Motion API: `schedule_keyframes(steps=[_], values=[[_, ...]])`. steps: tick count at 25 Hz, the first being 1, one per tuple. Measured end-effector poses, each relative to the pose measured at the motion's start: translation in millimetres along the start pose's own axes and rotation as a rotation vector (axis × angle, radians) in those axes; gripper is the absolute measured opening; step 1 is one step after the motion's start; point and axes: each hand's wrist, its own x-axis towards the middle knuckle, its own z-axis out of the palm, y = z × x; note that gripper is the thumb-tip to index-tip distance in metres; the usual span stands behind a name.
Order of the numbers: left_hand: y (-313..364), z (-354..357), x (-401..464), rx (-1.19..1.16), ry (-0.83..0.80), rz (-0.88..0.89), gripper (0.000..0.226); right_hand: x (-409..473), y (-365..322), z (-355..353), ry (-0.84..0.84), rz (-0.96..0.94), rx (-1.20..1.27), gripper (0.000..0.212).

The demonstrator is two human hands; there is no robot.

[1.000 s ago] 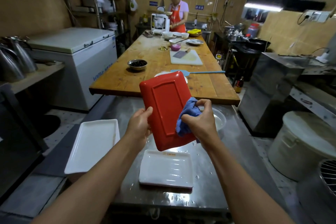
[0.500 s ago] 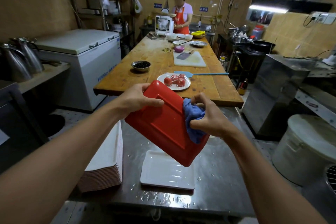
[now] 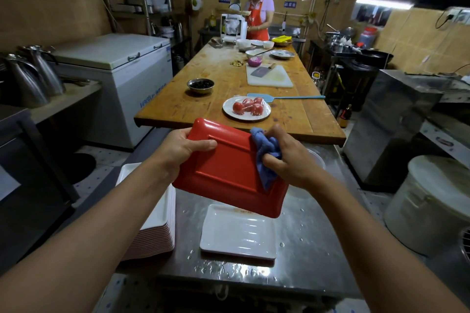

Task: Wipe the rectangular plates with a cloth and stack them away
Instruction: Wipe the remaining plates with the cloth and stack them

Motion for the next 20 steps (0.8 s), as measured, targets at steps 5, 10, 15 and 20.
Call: schedule_keyframes(steps=[5, 10, 15, 20], values=[[-12.6, 3.4, 1.4, -0.144, 0.092, -0.079, 0.016, -2.6, 15.0, 7.6, 0.091, 0.095, 0.195, 0.021], [-17.2, 10.4, 9.0, -0.252, 0.167, -0.156, 0.014, -12.7, 15.3, 19.6, 0.138, 0.012, 0.205, 0.037], [-25.3, 18.8, 10.1, -0.304, 0.203, -0.278, 0.011, -35.8, 27.6, 24.5, 0.086, 0.053, 0.176, 0.047], [-19.3, 17.4, 11.7, -0.367, 0.231, -0.358, 0.006, -47.1, 22.7, 31.3, 0.123, 0.052, 0.129, 0.057]])
